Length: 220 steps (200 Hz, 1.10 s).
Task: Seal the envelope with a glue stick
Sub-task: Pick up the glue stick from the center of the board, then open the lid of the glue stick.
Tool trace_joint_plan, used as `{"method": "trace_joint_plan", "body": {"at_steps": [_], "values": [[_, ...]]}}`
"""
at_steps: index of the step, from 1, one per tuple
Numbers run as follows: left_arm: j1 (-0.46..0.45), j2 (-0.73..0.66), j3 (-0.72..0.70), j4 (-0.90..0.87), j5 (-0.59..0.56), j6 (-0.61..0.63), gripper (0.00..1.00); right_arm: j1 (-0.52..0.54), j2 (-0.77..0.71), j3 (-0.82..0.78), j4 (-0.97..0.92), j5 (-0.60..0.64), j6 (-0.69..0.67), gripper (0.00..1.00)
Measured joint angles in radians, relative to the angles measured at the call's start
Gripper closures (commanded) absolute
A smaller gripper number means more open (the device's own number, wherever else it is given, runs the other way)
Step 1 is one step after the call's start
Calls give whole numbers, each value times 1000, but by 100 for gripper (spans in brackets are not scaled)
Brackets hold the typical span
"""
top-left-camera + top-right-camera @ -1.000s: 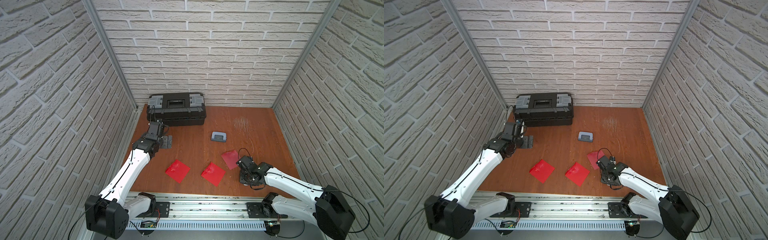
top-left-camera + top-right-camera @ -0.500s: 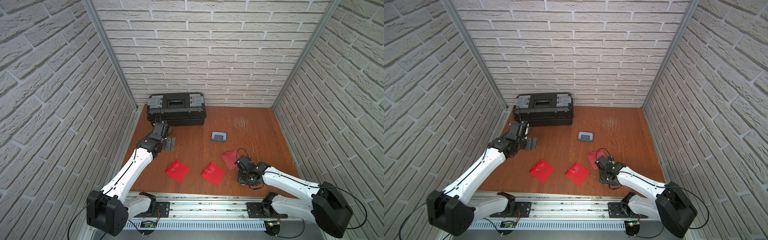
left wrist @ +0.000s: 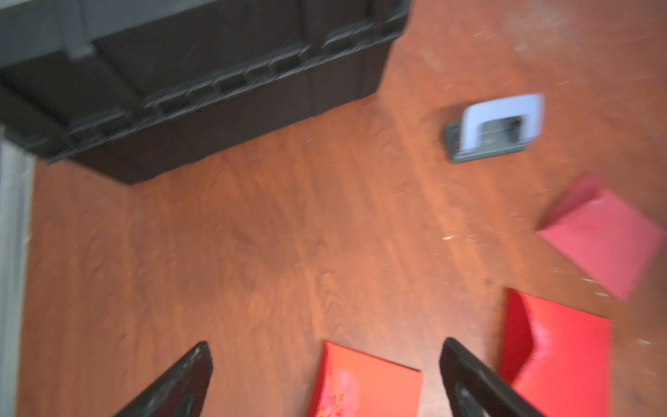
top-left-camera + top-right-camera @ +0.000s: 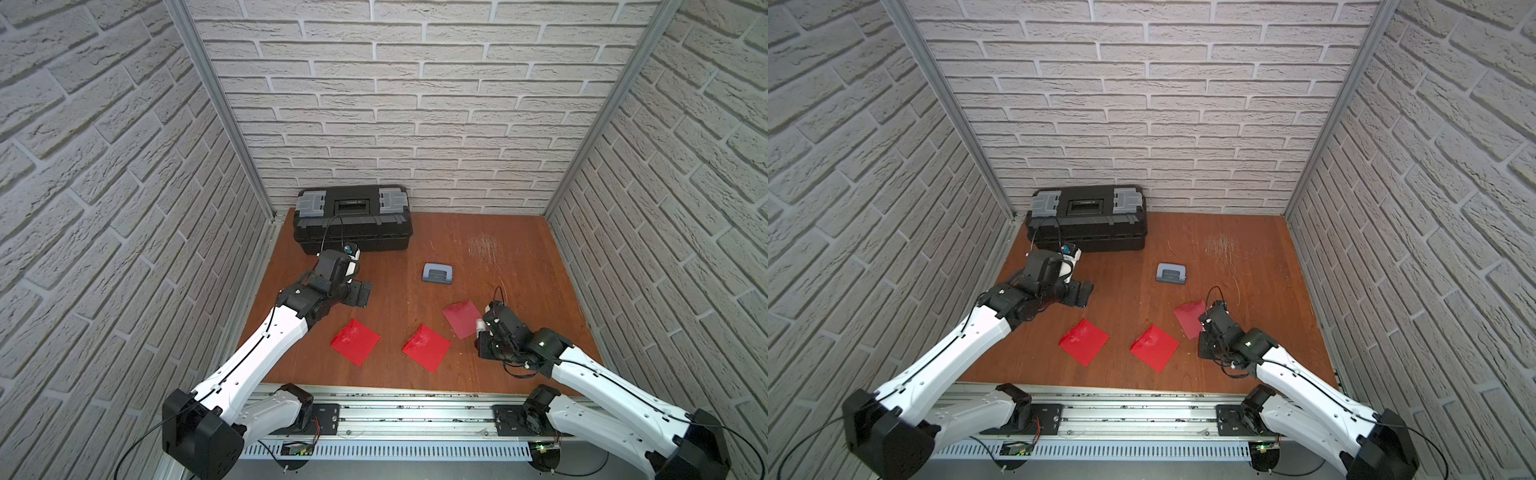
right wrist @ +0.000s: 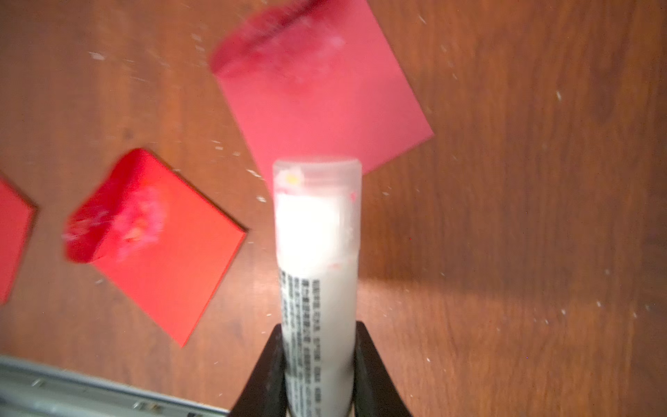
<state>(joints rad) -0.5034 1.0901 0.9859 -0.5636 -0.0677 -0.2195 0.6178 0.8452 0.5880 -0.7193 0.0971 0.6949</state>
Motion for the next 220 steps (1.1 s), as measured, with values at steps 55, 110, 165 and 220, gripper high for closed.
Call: {"method": "trace_joint_plan", "body": {"at_steps": [55,110,165,220], "values": [[-126,-76,10,80,226,70,5,0,-26,140,89,-208,-356,95],[-214,-22,171,27,457,139,16,0,-13,272,83,-511,-773,97],[-340,66,280,-50,566,177,19,2,70,378,12,-678,-1011,97],[-394,109,309,-130,594,229,41,17,100,383,-6,-739,-1074,97]]}}
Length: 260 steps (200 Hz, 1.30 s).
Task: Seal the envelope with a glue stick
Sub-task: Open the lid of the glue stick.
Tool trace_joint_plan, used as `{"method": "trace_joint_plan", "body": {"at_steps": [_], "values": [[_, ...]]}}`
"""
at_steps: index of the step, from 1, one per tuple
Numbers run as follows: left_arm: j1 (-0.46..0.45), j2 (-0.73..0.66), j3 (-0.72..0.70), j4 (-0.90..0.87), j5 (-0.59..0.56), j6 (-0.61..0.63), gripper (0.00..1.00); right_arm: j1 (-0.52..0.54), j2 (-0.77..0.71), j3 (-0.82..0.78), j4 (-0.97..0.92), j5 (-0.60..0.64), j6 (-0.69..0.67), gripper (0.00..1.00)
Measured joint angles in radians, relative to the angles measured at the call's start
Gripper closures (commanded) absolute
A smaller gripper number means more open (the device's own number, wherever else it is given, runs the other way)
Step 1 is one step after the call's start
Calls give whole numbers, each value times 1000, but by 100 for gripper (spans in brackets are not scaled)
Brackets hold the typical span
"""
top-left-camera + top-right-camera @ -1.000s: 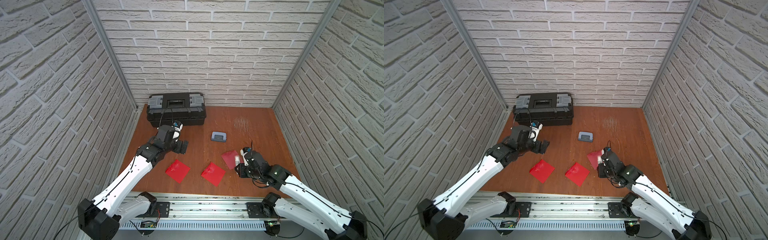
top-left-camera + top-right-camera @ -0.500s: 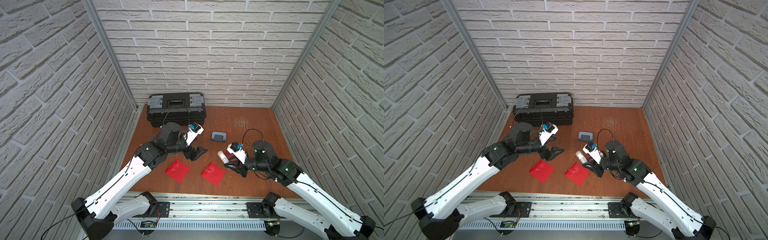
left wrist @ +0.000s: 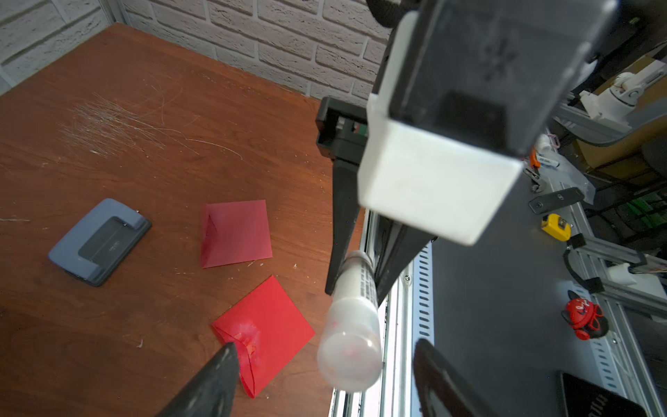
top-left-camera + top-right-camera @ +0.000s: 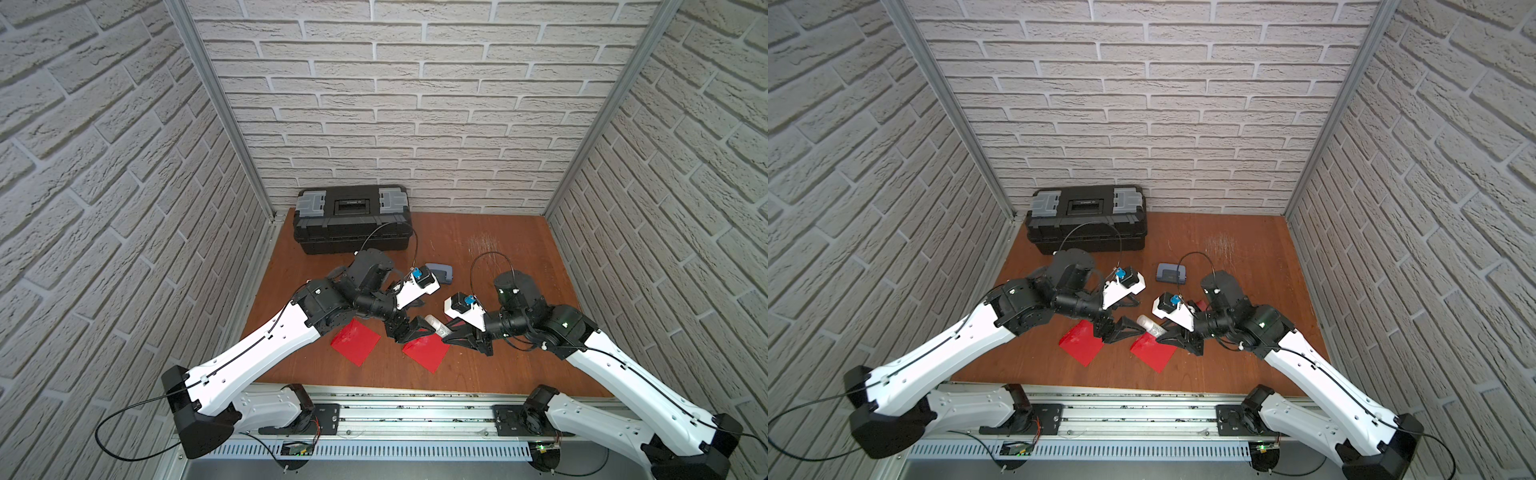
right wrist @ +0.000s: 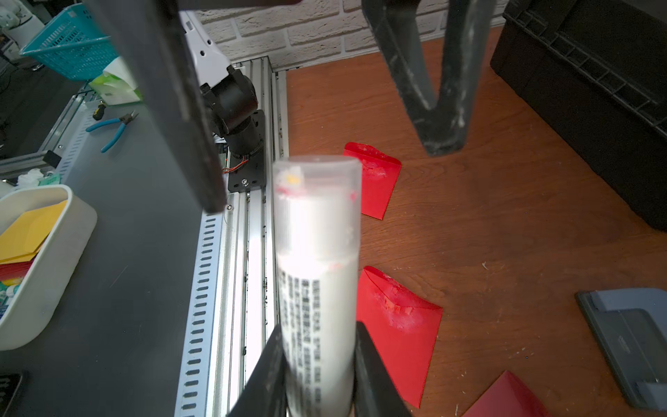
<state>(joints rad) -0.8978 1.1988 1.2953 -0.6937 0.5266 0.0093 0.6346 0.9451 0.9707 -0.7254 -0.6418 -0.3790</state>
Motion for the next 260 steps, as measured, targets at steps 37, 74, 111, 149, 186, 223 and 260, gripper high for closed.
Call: {"method": "trace_joint_plan", "body": {"at_steps": [37,74,111,149,186,223,260], "values": [[-3,22,21,-26,41,16,58,8,4,0,0,-7,-13,97],[-6,34,30,-43,78,25,63,18,13,8,-1,-8,-23,97],[-7,37,47,-69,97,31,75,23,13,13,-1,-7,-25,97],[-7,39,64,-92,96,46,73,27,13,19,1,-7,-25,97],[-8,43,78,-113,95,51,66,31,14,21,2,-10,-25,97],[-8,47,85,-131,95,66,62,35,20,22,2,-9,-24,97],[-8,52,105,-151,96,77,73,41,23,22,3,-8,-23,97]]}}
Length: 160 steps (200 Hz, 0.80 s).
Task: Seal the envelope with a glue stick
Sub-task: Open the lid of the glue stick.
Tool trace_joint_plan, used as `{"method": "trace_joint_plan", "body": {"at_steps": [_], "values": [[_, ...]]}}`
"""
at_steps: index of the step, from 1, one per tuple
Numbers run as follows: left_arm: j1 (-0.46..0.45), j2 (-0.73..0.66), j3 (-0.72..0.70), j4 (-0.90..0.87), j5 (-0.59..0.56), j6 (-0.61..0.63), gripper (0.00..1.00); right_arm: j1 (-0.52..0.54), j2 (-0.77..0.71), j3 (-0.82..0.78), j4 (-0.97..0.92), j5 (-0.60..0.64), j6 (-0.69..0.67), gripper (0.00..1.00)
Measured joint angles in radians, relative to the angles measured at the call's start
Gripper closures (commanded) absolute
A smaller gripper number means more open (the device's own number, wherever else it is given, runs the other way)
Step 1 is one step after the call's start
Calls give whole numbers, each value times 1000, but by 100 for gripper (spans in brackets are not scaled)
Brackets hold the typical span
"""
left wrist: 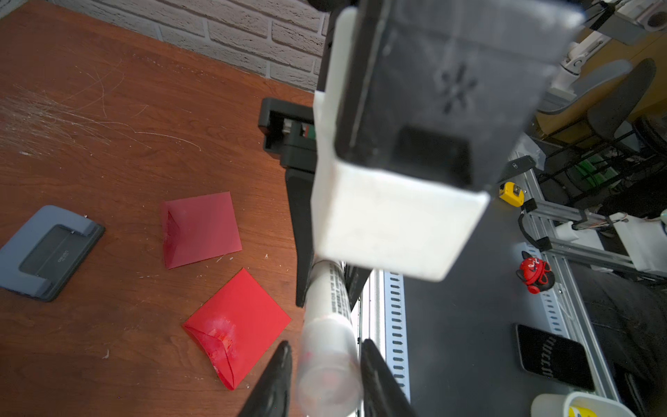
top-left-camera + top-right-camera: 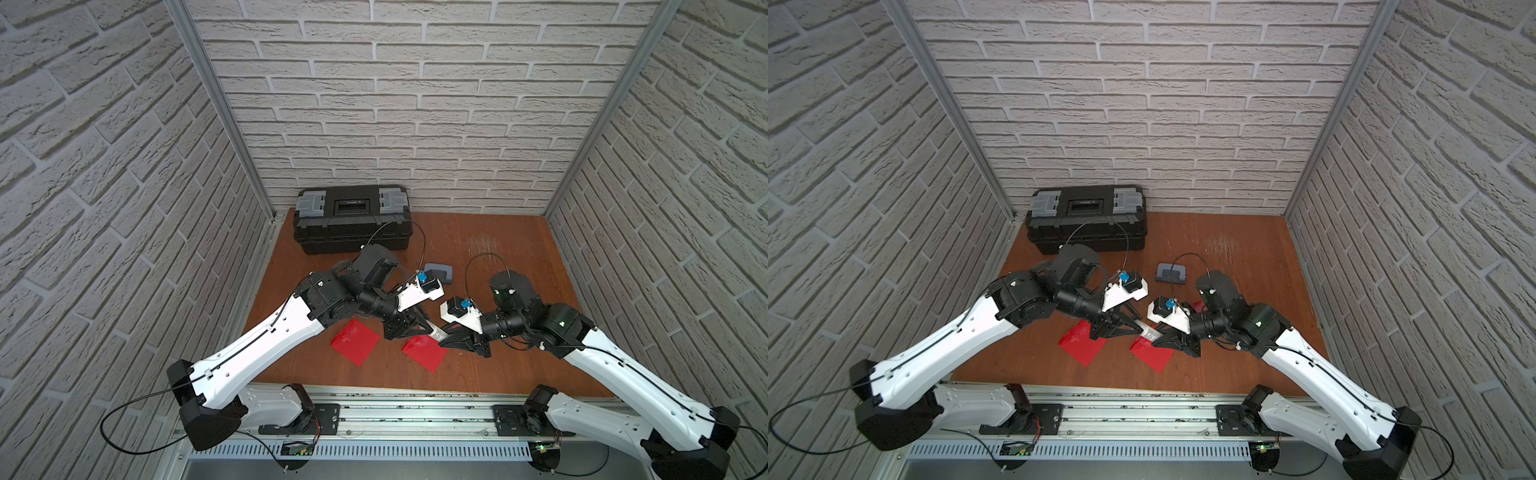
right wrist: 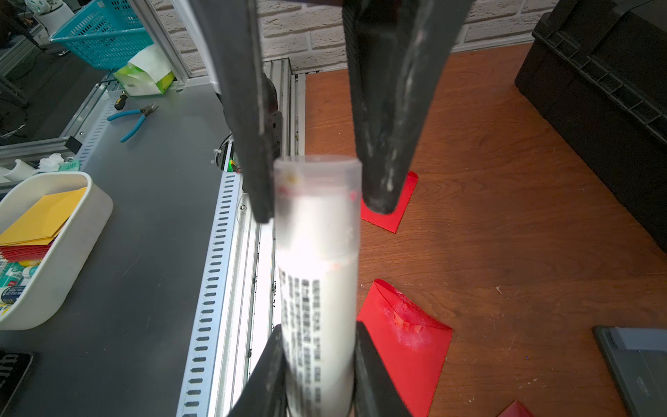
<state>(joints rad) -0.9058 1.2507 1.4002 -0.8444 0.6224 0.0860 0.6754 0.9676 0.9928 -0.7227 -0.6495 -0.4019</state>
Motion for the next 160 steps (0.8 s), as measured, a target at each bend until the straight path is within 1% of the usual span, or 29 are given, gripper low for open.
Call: {"method": "trace_joint_plan", "body": {"at_steps": [11,28,43,76,112,160], "values": [[0,3,3,-3,-1,6,77,1,0,0,0,1,1,97],[0,3,3,-6,-4,8,81,4,0,0,0,12,2,97],[0,3,3,-6,-14,7,87,10,-3,0,1,34,2,97],[-6,6,11,-5,-57,-21,90,19,-29,0,5,114,-2,97],[2,16,30,4,-82,-114,92,23,-64,-2,16,202,-18,97],[35,1,27,17,-60,-267,94,22,-90,-5,14,248,-40,97]]}}
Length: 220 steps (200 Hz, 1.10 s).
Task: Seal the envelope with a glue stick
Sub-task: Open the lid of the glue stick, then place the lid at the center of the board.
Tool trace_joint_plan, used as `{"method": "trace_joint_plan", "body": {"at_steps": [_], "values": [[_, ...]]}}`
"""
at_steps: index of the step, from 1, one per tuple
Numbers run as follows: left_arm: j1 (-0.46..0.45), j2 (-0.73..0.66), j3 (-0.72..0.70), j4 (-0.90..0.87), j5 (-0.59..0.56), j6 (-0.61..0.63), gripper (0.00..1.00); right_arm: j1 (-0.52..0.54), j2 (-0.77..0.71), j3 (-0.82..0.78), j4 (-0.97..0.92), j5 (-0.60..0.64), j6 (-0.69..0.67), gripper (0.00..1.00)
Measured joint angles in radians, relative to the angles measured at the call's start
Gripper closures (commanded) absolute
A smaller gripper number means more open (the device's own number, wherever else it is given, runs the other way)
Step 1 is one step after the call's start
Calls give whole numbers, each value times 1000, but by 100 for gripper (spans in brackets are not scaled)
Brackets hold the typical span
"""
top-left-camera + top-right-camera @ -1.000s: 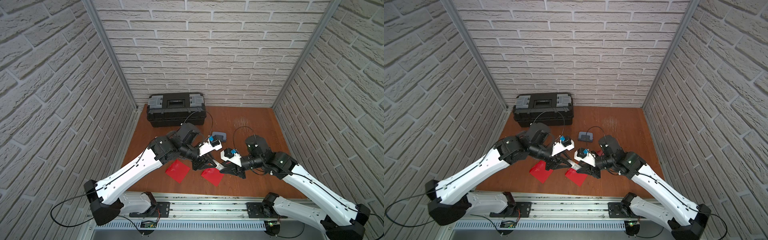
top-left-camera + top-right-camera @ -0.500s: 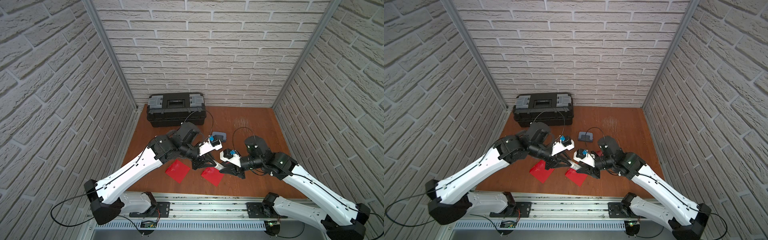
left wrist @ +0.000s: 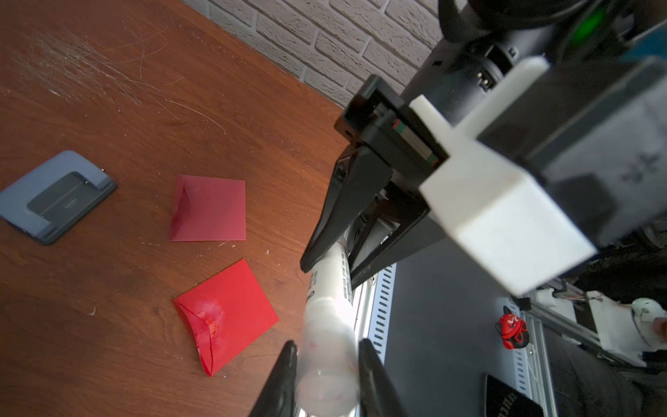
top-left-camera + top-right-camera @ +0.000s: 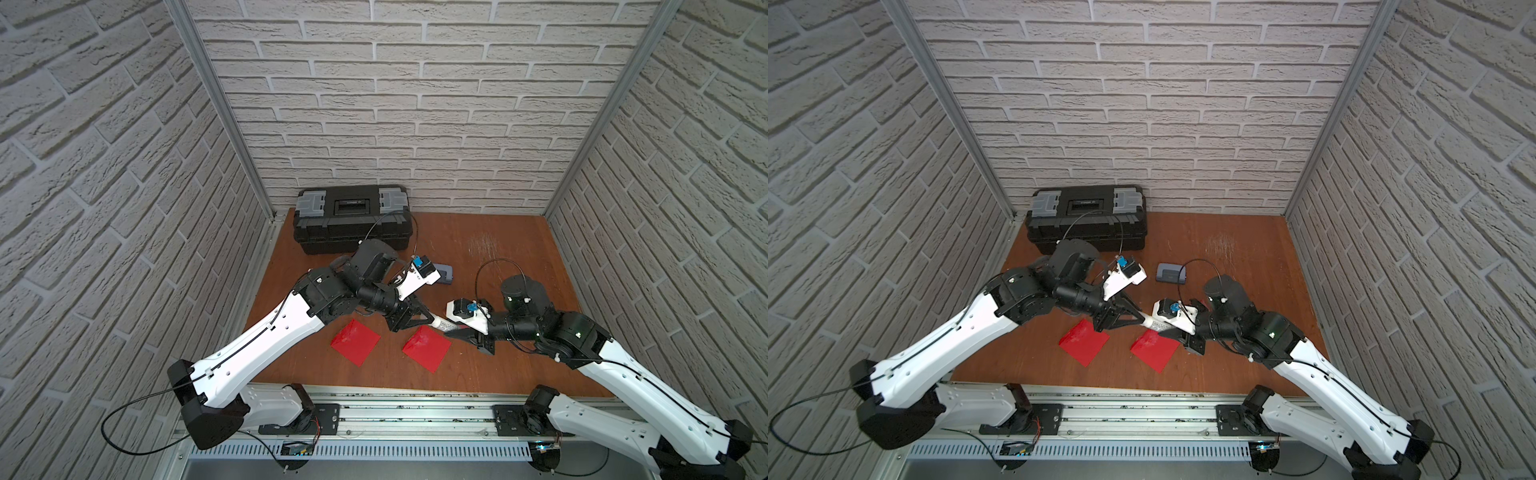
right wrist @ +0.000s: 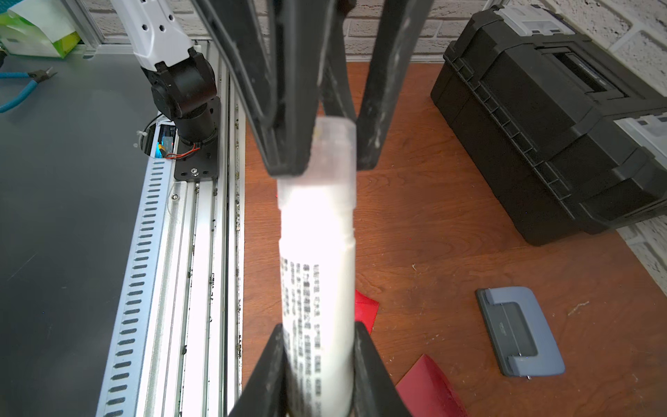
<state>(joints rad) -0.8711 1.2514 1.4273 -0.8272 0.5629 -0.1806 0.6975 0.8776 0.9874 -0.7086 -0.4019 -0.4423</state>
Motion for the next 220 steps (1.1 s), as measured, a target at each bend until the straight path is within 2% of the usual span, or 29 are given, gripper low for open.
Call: {"method": "trace_joint_plan", "body": {"at_steps": [40,80,114,148,177,220], "values": [[52,-43,0,-23,-47,-56,91,0,-27,0,-33,26,-3,97],[97,-24,1,-113,-233,-48,88,0,-48,-20,-41,54,-2,97],[168,91,0,-189,-436,-36,88,0,-51,-34,-44,65,6,97],[272,216,-51,-198,-570,-32,86,0,-50,-34,-44,67,15,97],[357,325,-95,-183,-628,-34,85,0,-50,-39,-42,66,21,97],[440,452,-105,-103,-650,-43,82,5,-44,-51,-41,64,35,97]]}}
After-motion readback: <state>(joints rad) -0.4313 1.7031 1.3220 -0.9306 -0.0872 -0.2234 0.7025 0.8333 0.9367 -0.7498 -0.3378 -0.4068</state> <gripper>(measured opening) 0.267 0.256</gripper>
